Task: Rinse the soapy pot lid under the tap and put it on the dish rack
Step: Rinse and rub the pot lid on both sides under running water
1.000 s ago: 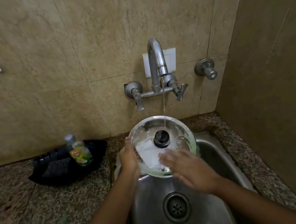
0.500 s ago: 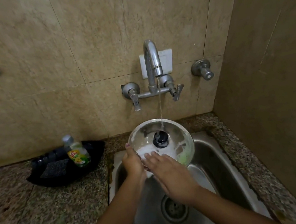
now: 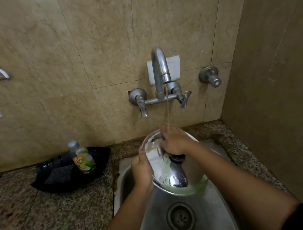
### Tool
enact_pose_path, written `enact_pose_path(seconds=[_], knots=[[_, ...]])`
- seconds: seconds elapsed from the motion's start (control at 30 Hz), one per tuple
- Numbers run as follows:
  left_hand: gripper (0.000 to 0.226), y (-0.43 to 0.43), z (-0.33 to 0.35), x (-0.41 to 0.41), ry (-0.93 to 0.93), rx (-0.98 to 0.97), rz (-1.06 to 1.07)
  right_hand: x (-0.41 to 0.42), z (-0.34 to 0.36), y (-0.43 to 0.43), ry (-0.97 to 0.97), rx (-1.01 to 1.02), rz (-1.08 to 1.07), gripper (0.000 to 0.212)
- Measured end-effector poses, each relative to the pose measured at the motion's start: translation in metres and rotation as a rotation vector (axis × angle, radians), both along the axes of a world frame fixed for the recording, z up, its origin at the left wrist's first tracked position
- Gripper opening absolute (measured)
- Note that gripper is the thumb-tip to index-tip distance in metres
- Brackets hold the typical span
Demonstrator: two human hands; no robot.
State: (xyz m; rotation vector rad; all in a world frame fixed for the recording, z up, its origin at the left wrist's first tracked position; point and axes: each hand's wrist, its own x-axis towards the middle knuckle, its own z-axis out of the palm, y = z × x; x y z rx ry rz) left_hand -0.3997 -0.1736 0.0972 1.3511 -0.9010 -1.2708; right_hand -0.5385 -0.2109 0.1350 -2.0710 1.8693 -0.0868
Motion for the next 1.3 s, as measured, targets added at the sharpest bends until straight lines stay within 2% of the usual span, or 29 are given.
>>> enact_pose_path(seconds=[0.07, 0.1, 0.13, 0.2, 0.3, 0.4, 0.5, 0.6, 0.7, 0.73, 0.8, 0.87, 0.93, 1.0, 1.07, 1.13, 1.17, 1.23, 1.3], knots=[[0.041, 0.001, 0.003, -0.001, -0.044, -0.037, -0.050, 0.013, 0.002, -0.003, 0.009, -0.056, 0.227, 0.057], [0.042, 0.001, 0.003, 0.000, -0.055, -0.049, -0.065, 0.014, 0.003, -0.008, -0.006, -0.052, 0.291, 0.053], [0.043, 0.001, 0.003, 0.002, -0.058, -0.057, -0.062, 0.010, 0.004, -0.013, -0.034, -0.042, 0.266, 0.051], [0.044, 0.003, 0.005, 0.007, -0.036, -0.057, -0.021, -0.013, 0.001, -0.020, -0.144, -0.050, 0.019, 0.048], [0.040, 0.003, 0.003, 0.011, 0.106, 0.003, 0.102, -0.046, -0.016, -0.012, -0.350, -0.166, -0.434, 0.044], [0.040, 0.000, -0.002, 0.011, 0.118, 0.085, 0.002, -0.054, -0.033, -0.006, -0.328, -0.231, -0.541, 0.037], [0.049, -0.004, 0.009, 0.016, -0.069, 0.077, -0.183, -0.066, -0.031, -0.008, -0.451, -0.224, -0.517, 0.034], [0.041, -0.020, 0.024, 0.014, -0.192, 0.051, -0.274, -0.065, -0.010, -0.012, -0.544, -0.202, -0.280, 0.023], [0.040, -0.033, 0.023, 0.007, -0.155, 0.038, -0.403, -0.039, 0.012, -0.013, -0.366, -0.140, 0.057, 0.025], [0.039, -0.034, 0.020, 0.006, -0.144, 0.035, -0.398, -0.034, 0.012, -0.015, -0.335, -0.144, 0.096, 0.030], [0.035, -0.032, 0.012, 0.002, -0.115, -0.018, -0.300, -0.042, 0.002, -0.014, -0.366, -0.224, -0.012, 0.038], [0.033, -0.028, 0.002, 0.006, -0.080, -0.051, -0.182, -0.053, -0.012, -0.009, -0.439, -0.319, -0.258, 0.046], [0.033, -0.021, -0.007, 0.007, -0.012, 0.014, -0.190, -0.062, -0.028, -0.003, -0.451, -0.299, -0.443, 0.052], [0.033, -0.019, -0.005, 0.010, -0.057, 0.067, -0.287, -0.056, -0.031, -0.003, -0.396, -0.272, -0.380, 0.052], [0.033, -0.023, 0.005, 0.014, -0.130, 0.020, -0.390, -0.043, -0.022, -0.004, -0.374, -0.274, -0.195, 0.052], [0.037, -0.025, 0.016, 0.017, -0.105, -0.061, -0.424, -0.032, -0.012, -0.006, -0.319, -0.310, -0.044, 0.047], [0.037, -0.023, 0.019, 0.017, -0.095, -0.089, -0.392, -0.031, -0.011, -0.008, -0.320, -0.336, -0.055, 0.045], [0.034, -0.019, 0.016, 0.016, -0.068, -0.075, -0.237, -0.039, -0.014, -0.010, -0.419, -0.374, -0.226, 0.046], [0.031, -0.015, 0.009, 0.013, 0.035, 0.081, -0.191, -0.052, -0.022, -0.013, -0.439, -0.350, -0.359, 0.046]])
